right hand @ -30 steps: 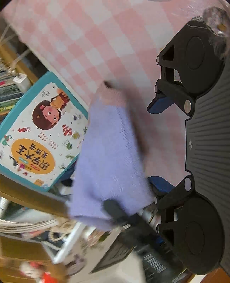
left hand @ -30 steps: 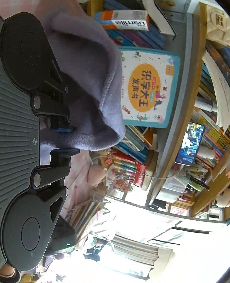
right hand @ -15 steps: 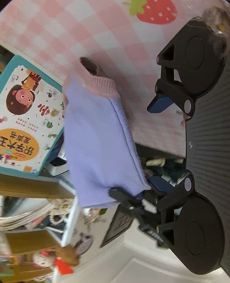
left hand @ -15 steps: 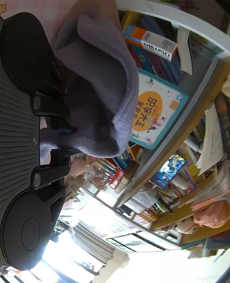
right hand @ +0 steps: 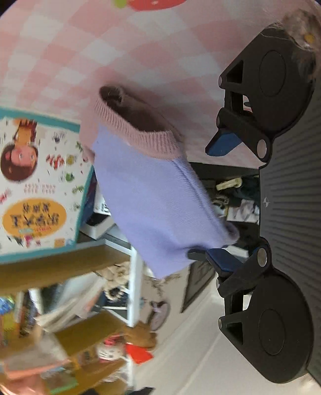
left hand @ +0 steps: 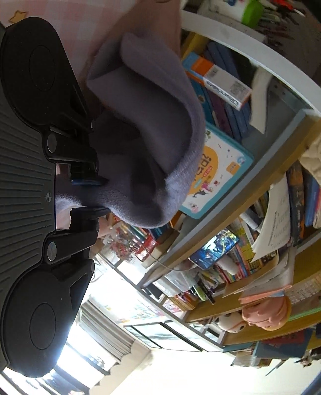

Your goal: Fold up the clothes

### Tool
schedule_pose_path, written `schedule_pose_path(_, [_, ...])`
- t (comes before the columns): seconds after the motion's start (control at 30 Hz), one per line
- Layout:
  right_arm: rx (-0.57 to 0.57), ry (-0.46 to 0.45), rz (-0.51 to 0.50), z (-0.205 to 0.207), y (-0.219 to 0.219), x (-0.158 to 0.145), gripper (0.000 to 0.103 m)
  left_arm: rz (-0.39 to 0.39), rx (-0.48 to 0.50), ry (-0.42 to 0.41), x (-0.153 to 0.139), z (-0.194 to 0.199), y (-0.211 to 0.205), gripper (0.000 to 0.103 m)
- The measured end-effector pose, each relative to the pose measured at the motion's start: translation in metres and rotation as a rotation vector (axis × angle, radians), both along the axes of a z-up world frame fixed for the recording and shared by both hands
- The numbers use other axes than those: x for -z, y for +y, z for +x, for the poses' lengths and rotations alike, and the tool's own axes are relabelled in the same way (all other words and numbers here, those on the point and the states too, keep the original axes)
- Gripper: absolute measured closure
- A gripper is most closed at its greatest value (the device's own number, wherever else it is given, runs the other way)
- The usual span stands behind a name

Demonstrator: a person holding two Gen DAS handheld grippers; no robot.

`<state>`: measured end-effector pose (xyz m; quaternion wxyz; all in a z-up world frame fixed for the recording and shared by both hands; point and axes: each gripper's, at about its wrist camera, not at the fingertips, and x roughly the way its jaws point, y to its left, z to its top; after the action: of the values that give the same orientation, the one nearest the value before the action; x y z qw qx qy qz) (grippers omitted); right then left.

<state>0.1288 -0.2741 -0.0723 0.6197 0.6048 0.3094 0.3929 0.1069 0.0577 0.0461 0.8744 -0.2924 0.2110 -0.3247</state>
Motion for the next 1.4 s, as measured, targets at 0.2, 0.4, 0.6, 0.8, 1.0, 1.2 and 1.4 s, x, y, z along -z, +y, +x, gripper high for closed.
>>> schedule_pose_path(0.2, [0.095,0.091,-0.080,0.009,0.006,0.012,0.060,-0.012,0.008,0.021,0.012,-0.010,0.002,0.088])
schedule_pose_path(0.4, [0.129,0.004,-0.132,0.000,0.004,-0.001,0.095,-0.008,0.009,0.047,0.026,-0.035,0.001,0.089])
schedule_pose_path(0.6, [0.255,-0.165,0.028,-0.031,-0.038,-0.044,0.097,-0.002,0.126,-0.097,-0.004,-0.074,-0.021,0.093])
schedule_pose_path(0.8, [0.352,-0.472,0.014,-0.078,-0.070,-0.145,0.097,-0.002,0.273,-0.409,-0.072,-0.130,-0.059,0.094])
schedule_pose_path(1.0, [0.409,-0.968,-0.069,-0.153,-0.076,-0.260,0.097,-0.156,0.404,-0.762,-0.128,-0.191,-0.052,0.094])
schedule_pose_path(1.2, [0.380,-1.141,-0.197,-0.173,-0.047,-0.293,0.097,-0.252,0.415,-0.738,-0.108,-0.184,-0.021,0.093])
schedule_pose_path(1.4, [0.231,-0.790,-0.381,-0.081,0.004,-0.226,0.097,-0.209,0.220,-0.375,-0.032,-0.121,0.020,0.089])
